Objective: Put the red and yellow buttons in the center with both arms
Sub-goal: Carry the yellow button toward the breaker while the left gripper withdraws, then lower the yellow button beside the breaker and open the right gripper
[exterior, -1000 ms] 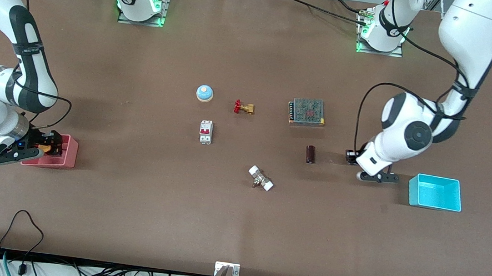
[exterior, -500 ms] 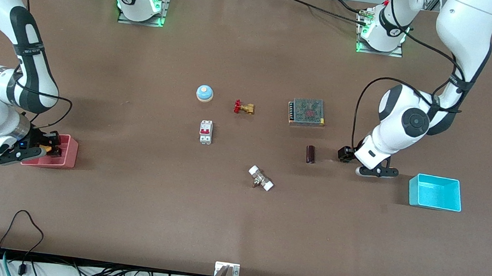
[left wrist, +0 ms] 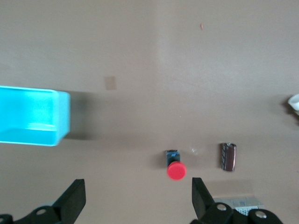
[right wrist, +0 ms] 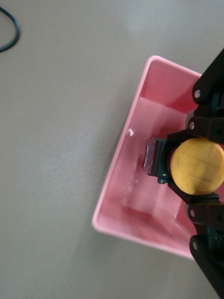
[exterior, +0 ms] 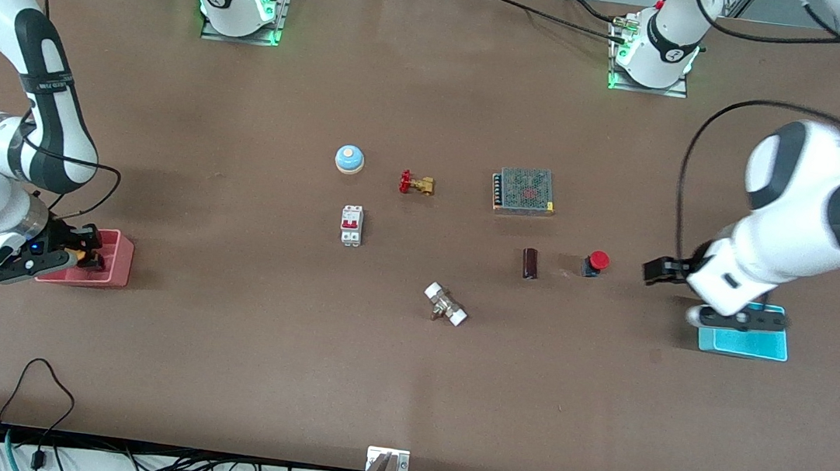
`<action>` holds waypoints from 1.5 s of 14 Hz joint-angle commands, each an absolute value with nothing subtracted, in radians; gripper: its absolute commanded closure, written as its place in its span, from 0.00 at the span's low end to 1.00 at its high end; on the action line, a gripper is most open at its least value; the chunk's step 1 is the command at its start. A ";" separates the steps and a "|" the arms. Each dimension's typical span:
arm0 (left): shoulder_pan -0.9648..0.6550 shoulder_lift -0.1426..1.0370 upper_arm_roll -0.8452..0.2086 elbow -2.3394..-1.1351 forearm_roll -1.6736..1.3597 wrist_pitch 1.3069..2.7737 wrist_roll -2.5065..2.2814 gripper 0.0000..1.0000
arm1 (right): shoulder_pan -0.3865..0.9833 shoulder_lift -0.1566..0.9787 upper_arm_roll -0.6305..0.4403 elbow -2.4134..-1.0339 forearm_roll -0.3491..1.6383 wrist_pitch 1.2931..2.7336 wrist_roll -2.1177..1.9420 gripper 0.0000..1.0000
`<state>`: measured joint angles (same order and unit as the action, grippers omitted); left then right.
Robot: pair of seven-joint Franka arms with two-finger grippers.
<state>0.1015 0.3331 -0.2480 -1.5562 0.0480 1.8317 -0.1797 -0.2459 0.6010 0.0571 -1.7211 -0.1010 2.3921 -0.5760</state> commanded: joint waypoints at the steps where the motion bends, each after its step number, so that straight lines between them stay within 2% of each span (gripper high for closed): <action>1: 0.107 0.362 -0.241 -1.344 0.071 1.617 -0.086 0.00 | -0.258 0.470 0.122 -1.700 -0.103 2.193 -0.575 0.67; 4: 0.106 0.362 -0.241 -1.327 0.066 1.594 -0.072 0.00 | -0.220 0.382 0.190 -1.706 -0.086 2.019 -0.346 0.67; 6: 0.103 0.342 -0.236 -1.338 0.068 1.601 -0.054 0.00 | -0.146 0.379 0.209 -1.727 -0.086 2.017 -0.194 0.67; 8: -0.022 0.267 -0.062 -1.409 0.064 1.618 0.097 0.00 | -0.060 0.383 0.210 -1.776 -0.089 2.081 -0.056 0.67; 9: -0.031 0.223 -0.025 -1.457 0.061 1.644 0.182 0.00 | -0.023 0.383 0.210 -1.833 -0.094 2.162 0.024 0.67; 11: -0.034 0.091 -0.015 -1.622 0.064 1.754 0.209 0.00 | 0.030 0.403 0.210 -1.926 -0.118 2.331 0.150 0.67; 13: -0.034 0.022 -0.011 -1.744 0.066 1.857 0.207 0.00 | 0.055 0.442 0.210 -1.962 -0.153 2.425 0.195 0.67; 18: -0.026 0.034 0.011 -1.755 0.057 1.867 0.209 0.00 | 0.081 0.476 0.210 -1.974 -0.164 2.459 0.225 0.67; 21: -0.026 0.034 0.009 -1.753 0.057 1.864 0.215 0.00 | 0.081 0.488 0.210 -1.974 -0.166 2.464 0.225 0.60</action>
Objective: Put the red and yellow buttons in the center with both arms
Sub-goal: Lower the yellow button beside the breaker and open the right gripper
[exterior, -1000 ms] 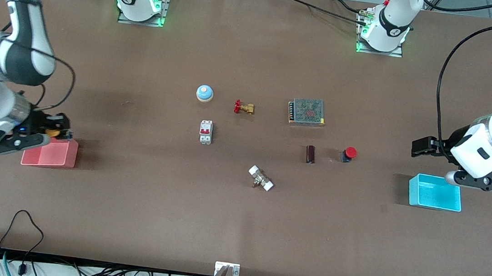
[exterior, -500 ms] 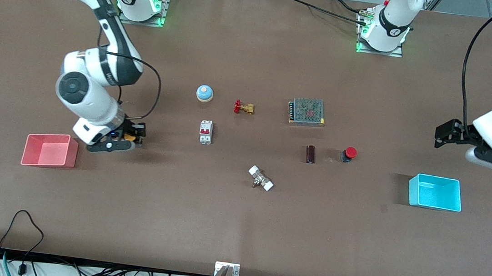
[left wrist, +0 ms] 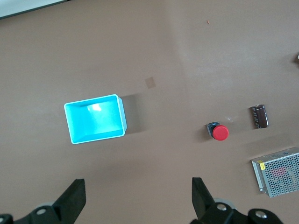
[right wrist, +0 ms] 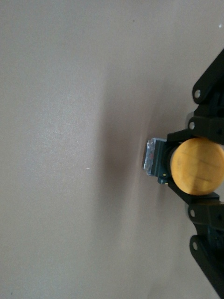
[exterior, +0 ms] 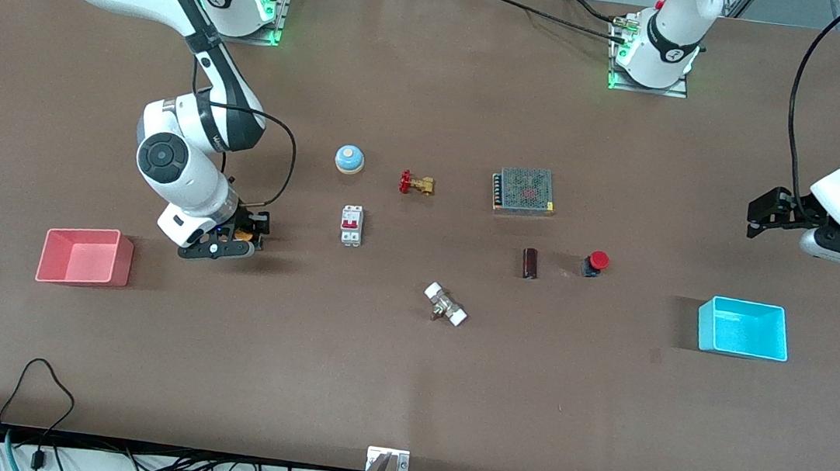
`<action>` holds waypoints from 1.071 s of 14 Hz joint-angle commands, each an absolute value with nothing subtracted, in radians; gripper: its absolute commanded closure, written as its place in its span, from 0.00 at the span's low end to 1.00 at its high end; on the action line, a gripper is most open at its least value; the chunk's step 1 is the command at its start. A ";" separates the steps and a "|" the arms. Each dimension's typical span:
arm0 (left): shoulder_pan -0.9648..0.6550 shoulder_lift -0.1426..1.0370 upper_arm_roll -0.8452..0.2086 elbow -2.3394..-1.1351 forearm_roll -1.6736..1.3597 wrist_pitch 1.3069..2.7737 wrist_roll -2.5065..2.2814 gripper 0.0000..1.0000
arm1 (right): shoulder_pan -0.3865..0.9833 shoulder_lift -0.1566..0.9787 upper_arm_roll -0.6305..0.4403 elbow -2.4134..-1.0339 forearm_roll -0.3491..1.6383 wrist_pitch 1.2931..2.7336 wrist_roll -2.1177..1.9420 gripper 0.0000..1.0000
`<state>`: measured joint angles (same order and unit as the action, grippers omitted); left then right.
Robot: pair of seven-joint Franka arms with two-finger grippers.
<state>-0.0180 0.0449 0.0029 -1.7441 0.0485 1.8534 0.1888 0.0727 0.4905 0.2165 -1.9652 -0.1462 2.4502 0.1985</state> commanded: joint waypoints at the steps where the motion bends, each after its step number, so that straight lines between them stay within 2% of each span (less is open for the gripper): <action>1: -0.026 0.034 0.009 -1.753 0.057 1.864 0.216 0.00 | 0.081 0.489 0.210 -1.971 -0.166 2.464 0.222 0.60; 9: -0.025 0.035 0.011 -1.753 0.057 1.864 0.219 0.00 | 0.080 0.503 0.210 -1.965 -0.166 2.464 0.218 0.50; 11: -0.025 0.037 0.012 -1.752 0.057 1.867 0.219 0.00 | 0.078 0.503 0.210 -1.964 -0.170 2.464 0.215 0.40; 12: -0.025 0.037 0.012 -1.752 0.057 1.867 0.219 0.00 | 0.078 0.500 0.210 -1.950 -0.169 2.462 0.210 0.33; 13: -0.025 0.037 0.012 -1.752 0.057 1.864 0.219 0.00 | 0.081 0.488 0.210 -1.936 -0.167 2.451 0.209 0.09; 14: -0.025 0.037 0.012 -1.752 0.057 1.864 0.219 0.00 | 0.080 0.456 0.212 -1.924 -0.163 2.422 0.206 0.00; 15: -0.026 0.037 0.012 -1.752 0.057 1.864 0.219 0.00 | 0.080 0.427 0.212 -1.905 -0.158 2.374 0.204 0.00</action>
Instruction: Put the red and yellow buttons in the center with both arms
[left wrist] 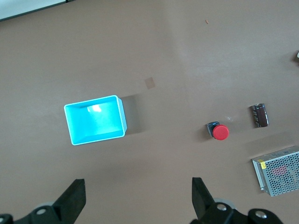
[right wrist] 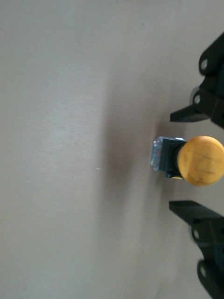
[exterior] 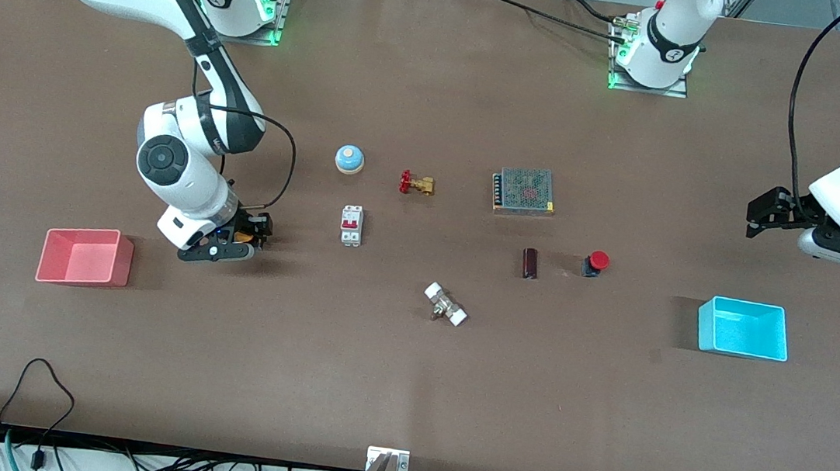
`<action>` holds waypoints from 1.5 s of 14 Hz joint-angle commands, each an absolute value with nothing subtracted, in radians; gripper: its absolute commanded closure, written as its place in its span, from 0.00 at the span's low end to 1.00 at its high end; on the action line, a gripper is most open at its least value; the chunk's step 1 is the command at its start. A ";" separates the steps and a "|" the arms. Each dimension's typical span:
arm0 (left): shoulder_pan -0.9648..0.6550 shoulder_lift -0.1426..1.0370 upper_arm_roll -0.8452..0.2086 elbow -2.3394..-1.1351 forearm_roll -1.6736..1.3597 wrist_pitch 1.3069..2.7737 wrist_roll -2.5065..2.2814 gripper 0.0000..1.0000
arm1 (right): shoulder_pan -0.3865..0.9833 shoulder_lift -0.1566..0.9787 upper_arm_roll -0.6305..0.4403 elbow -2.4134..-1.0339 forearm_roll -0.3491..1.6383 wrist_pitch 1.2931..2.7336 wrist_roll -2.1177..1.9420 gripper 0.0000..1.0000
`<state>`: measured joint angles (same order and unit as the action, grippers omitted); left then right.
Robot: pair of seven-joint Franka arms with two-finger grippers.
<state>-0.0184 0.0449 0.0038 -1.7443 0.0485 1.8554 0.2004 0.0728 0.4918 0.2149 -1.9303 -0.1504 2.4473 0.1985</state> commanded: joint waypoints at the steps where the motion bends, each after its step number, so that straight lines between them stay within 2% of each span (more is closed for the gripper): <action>1: -0.025 0.037 0.012 -1.752 0.057 1.864 0.219 0.00 | 0.080 0.385 0.212 -1.881 -0.152 2.308 0.203 0.00; 5: -0.026 0.037 0.012 -1.752 0.057 1.864 0.219 0.00 | 0.061 0.247 0.196 -1.744 -0.066 2.003 0.128 0.00; 6: -0.026 0.037 0.012 -1.752 0.057 1.864 0.219 0.00 | 0.057 0.215 0.164 -1.712 -0.057 1.938 0.077 0.00; 10: -0.026 0.037 0.011 -1.752 0.057 1.864 0.219 0.00 | 0.066 0.127 0.028 -1.651 -0.046 1.821 -0.018 0.00; 13: -0.026 0.037 0.011 -1.752 0.057 1.864 0.219 0.00 | 0.106 0.124 -0.044 -1.599 -0.002 1.705 -0.020 0.00; 21: -0.025 0.037 0.012 -1.752 0.057 1.864 0.219 0.00 | 0.155 0.137 -0.084 -1.574 0.021 1.686 -0.015 0.00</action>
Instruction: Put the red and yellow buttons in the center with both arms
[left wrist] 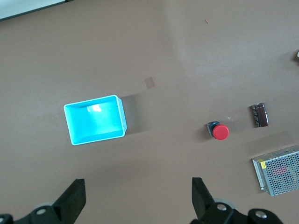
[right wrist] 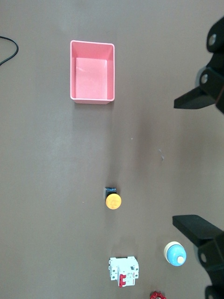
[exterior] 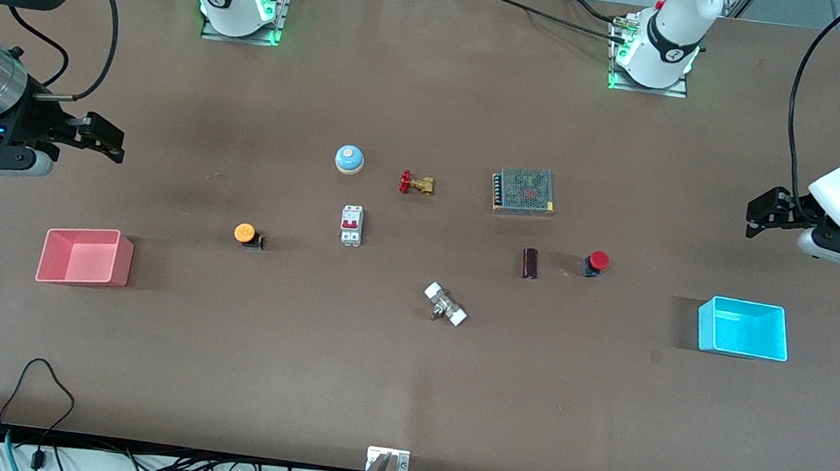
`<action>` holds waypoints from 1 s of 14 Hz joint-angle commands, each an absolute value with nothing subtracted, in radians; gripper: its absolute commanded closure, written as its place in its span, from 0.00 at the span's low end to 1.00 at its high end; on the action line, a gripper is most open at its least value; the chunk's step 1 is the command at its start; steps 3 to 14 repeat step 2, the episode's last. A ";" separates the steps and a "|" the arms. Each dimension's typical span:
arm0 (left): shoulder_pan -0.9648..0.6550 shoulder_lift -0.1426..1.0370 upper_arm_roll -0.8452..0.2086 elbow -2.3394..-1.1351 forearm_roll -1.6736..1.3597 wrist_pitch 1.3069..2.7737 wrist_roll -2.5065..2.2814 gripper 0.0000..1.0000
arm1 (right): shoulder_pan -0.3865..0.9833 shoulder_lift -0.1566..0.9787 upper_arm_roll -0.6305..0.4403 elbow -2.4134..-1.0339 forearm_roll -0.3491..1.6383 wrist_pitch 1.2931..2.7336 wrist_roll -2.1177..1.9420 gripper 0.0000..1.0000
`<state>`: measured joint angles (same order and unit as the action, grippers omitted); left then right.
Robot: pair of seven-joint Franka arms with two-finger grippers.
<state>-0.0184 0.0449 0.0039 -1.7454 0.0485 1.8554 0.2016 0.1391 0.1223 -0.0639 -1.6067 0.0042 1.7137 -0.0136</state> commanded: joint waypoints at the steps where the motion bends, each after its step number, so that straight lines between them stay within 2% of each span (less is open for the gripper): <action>1: -0.025 0.037 0.012 -1.752 0.057 1.864 0.219 0.00 | 0.155 0.137 -0.084 -1.574 0.021 1.686 -0.015 0.00; 14: -0.025 0.037 0.012 -1.752 0.057 1.864 0.219 0.00 | 0.155 0.137 -0.084 -1.574 0.021 1.686 -0.017 0.00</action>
